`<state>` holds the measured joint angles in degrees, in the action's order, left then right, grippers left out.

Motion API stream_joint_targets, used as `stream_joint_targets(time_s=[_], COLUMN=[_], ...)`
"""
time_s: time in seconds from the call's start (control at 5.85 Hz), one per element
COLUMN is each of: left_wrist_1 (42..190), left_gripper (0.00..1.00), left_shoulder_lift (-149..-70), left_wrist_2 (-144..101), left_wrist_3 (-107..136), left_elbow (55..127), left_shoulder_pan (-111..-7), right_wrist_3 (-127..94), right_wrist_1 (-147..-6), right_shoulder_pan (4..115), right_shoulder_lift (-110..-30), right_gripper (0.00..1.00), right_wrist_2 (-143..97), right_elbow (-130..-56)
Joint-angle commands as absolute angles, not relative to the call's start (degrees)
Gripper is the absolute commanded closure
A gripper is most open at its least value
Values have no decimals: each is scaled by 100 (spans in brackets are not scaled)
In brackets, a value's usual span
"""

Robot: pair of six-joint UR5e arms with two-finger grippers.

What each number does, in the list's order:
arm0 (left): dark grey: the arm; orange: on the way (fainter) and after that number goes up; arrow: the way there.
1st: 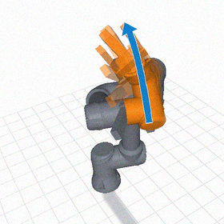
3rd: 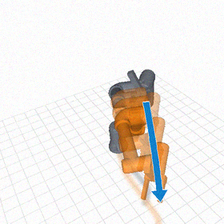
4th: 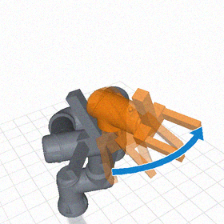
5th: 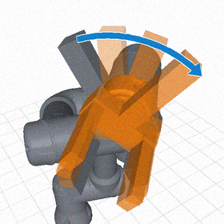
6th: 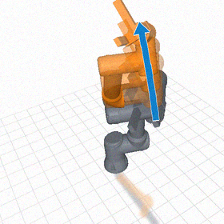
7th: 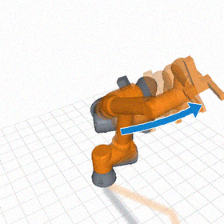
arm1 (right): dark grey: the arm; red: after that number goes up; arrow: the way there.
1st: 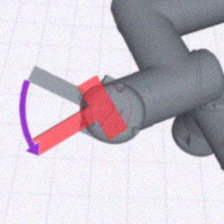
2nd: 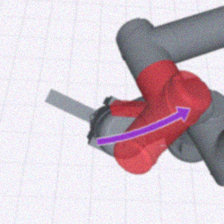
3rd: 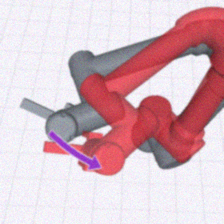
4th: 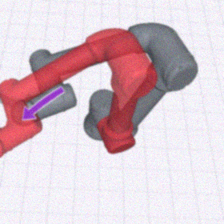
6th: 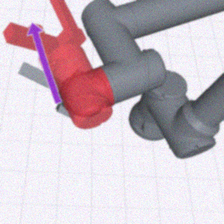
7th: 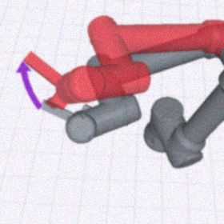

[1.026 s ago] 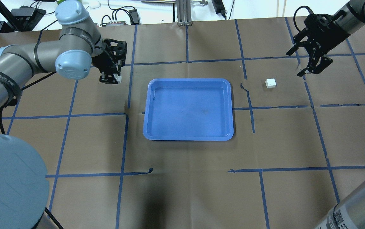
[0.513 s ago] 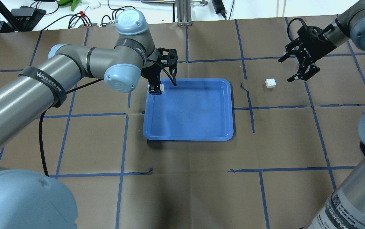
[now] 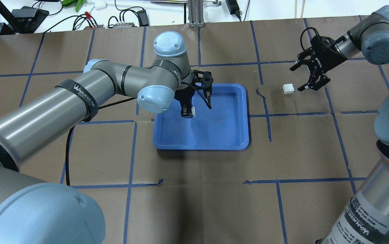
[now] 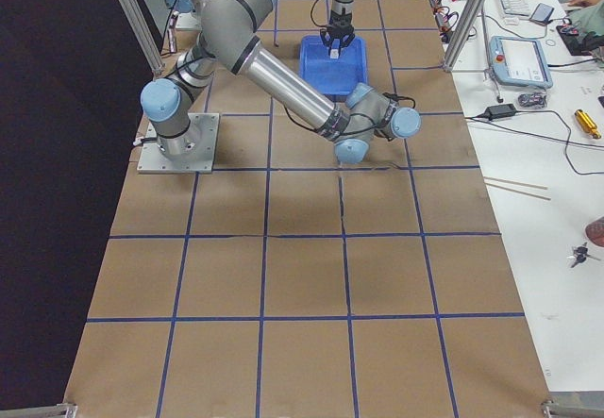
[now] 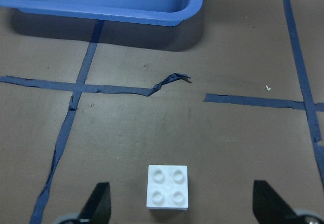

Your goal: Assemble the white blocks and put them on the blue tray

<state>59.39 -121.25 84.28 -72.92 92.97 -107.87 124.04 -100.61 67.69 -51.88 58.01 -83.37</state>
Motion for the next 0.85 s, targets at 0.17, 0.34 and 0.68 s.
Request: stream_joint_targets(time_s=[0.17,0.34,0.68], left_wrist_1=[5643,5643,5643], left_gripper=[100,100,96], left_shoulder_lift=[-12146,-12138,-12138], left_wrist_2=[8429,8446,8429], left_wrist_3=[-7251,-7251,-7242], left_elbow=[9527,9527,9536], left_shoulder_pan=[-10925,-11012,-11021], right_wrist_3=[12261,12243,12243], right_wrist_1=[-10388,-10537,-10547], right_shoulder_pan=[6776,6776,6776], right_shoulder_lift=[-5168,-5159,-5159], right_gripper=[0,1,14], right_wrist_2=[5783,5792,5792], right_elbow=[-8796,-8815,-8824])
